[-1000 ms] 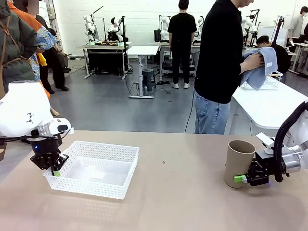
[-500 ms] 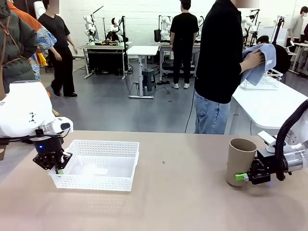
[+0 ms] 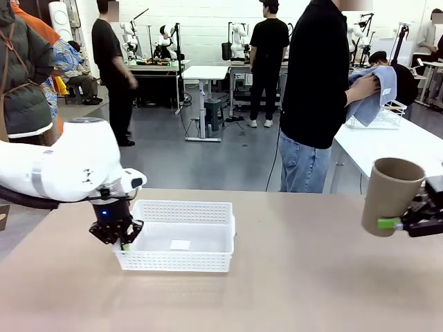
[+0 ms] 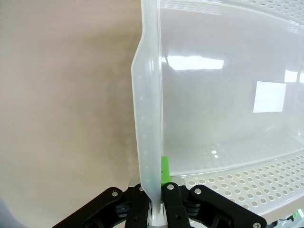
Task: Clean and organize the cups into the basket.
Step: Pick up the Organizing basket and move it to the center of the table, then pick up the Reusable plastic cup from the right side of the table and place it inside the Organizing basket.
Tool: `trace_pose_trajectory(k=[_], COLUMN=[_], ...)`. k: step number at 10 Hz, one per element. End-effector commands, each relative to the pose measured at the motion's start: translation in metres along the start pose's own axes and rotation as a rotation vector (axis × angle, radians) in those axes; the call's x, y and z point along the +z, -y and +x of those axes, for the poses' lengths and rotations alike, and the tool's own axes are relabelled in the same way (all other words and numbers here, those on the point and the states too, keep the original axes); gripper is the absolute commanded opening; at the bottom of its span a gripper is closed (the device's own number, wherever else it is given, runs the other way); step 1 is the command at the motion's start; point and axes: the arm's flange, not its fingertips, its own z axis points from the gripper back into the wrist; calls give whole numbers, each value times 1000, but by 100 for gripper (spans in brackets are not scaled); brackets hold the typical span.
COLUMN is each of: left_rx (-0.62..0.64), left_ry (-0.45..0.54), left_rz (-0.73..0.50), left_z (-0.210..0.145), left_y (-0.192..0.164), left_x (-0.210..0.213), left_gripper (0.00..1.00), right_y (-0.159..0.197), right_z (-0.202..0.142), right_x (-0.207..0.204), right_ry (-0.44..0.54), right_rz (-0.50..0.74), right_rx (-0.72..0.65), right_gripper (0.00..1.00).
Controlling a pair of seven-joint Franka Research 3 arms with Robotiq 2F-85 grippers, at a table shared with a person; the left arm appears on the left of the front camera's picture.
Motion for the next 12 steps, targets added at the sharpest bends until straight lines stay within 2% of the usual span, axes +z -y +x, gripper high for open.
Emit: trace_pose_trajectory(k=[1, 6, 7, 8, 12], left_rx=[26, 13, 8, 6, -23], left_ry=[-8, 22, 22, 20, 29], left_rz=[43, 82, 84, 90, 119], left_z=[10, -5, -7, -9, -17], left_y=[29, 105, 118, 127, 161], left_x=[-4, 5, 6, 5, -4], left_gripper=[0, 0, 0, 0, 0], right_y=[-17, -19, -17, -18, -18], right_z=[22, 62, 60, 56, 56], right_x=[13, 41, 45, 40, 40], right_ry=[-31, -11, -4, -22, -22], right_rz=[-59, -130, -136, -104, -104], right_rx=[-35, -83, -108, -52, -52], right_gripper=[0, 0, 0, 0, 0])
